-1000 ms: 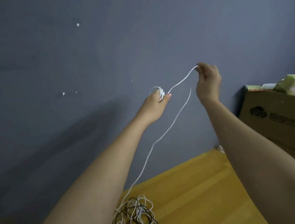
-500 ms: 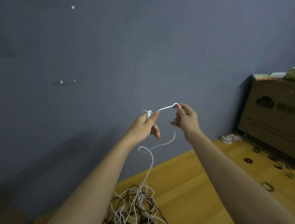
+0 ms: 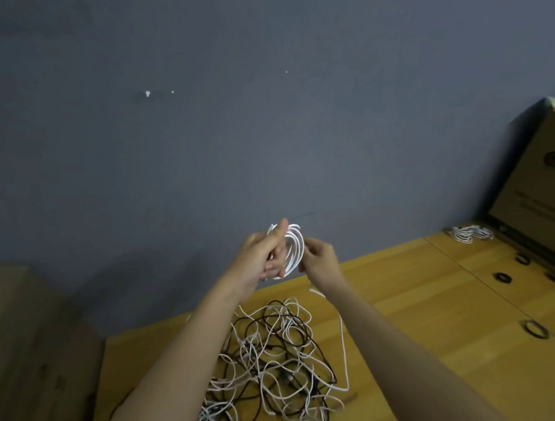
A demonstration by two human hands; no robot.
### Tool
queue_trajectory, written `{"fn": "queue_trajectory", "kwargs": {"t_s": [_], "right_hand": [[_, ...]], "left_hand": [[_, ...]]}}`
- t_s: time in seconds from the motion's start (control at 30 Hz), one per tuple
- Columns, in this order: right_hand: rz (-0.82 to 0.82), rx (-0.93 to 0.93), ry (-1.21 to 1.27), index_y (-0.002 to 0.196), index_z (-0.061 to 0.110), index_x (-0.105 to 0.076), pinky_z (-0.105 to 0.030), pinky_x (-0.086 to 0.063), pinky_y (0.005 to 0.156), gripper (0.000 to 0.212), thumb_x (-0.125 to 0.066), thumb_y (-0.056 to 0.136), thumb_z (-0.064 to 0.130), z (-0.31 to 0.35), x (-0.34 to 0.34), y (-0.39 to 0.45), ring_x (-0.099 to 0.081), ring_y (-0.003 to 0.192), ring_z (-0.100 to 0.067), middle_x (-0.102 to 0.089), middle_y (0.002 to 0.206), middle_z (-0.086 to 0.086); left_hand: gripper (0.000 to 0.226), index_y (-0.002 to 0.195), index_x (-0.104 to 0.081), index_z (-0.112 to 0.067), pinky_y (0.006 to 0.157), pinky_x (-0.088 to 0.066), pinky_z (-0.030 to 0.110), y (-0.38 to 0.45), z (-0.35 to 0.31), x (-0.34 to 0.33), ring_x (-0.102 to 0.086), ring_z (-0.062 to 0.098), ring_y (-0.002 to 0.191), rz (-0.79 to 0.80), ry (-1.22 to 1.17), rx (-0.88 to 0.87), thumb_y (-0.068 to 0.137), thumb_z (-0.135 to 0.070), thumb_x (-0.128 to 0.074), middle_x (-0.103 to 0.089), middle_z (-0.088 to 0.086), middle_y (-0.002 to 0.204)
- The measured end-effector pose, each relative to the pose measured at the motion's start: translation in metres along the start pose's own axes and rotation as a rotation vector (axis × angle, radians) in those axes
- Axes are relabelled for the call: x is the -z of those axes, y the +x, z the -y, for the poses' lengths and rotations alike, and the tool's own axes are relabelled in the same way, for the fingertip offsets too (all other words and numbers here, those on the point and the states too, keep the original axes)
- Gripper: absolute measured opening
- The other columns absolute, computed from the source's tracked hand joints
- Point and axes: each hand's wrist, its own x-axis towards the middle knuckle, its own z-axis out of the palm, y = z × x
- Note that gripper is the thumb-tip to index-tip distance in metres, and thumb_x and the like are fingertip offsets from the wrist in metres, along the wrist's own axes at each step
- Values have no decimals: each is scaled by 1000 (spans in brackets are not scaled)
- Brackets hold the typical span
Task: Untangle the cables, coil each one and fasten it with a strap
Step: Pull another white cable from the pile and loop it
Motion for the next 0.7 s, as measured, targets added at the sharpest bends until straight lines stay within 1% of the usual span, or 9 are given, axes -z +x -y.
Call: {"fn": "queue_trajectory", "kwargs": {"t_s": [0.07,0.13,0.23,0.33,0.4,0.5,0.57,0.63,0.7], "right_hand": [[65,-36,-56,62,12,-54,-21,-32,48,35,-47,96,5,-6,-14,-8,-38,41,-4,-47,48,1],[132,-68,-49,61,12,-51,-22,-30,45,37,-45,98,11,-11,-28,-18,-36,38,-4,-48,46,4],[235,-93,11,82,19,-58,-21,-31,40,26,-41,102,23,-20,-47,-32,-37,38,-9,-51,51,2],[337,-132,-9,117,25,-55,-19,-36,41,22,-37,104,25,-28,-58,-46,-43,41,-9,-53,57,-1],[382,-104,-127,124,23,-53,-20,-39,47,27,-35,104,27,-27,-60,-54,-47,45,-8,-54,58,2],[415,25,-378,112,21,-57,-28,-41,59,25,-37,103,34,-23,-60,-63,-55,59,-16,-55,60,4],[412,103,-509,99,20,-58,-30,-38,57,23,-41,101,35,-20,-56,-64,-56,63,-22,-56,63,2],[411,185,-629,96,19,-59,-31,-33,54,20,-45,98,32,-14,-52,-63,-56,64,-24,-60,67,0],[397,264,-730,98,18,-62,-30,-37,57,18,-49,95,29,-7,-47,-62,-60,70,-25,-68,77,-2]], "left_hand": [[46,60,-33,-13,47,-38,20,-1,3,7,-18,7,32,-39,-136,13,100,-34,-35,-24,-6,36],[38,65,-36,-13,48,-37,20,-2,7,13,-18,5,32,-61,-271,21,99,-29,-36,-24,-8,38],[24,72,-40,-11,52,-41,19,-1,14,21,-24,4,34,-104,-355,-21,94,-20,-40,-30,-9,42],[29,75,-37,-15,63,-48,18,3,20,26,-29,5,39,-235,-232,-64,104,-16,-31,-35,-8,50],[26,79,-34,-17,71,-49,18,3,25,29,-33,5,44,-321,-144,-58,105,-21,-32,-36,-6,57],[27,79,-33,-16,75,-40,23,3,36,37,-38,9,56,-357,83,-52,104,-28,-33,-38,-1,63],[31,76,-36,-15,75,-37,27,3,43,44,-40,12,62,-338,293,-64,103,-28,-34,-41,1,64],[28,78,-39,-15,79,-42,35,2,50,51,-44,14,63,-301,450,-51,103,-28,-37,-45,2,66],[18,90,-39,-17,84,-47,42,1,55,55,-52,17,66,-245,553,8,101,-31,-41,-51,5,72]]}}
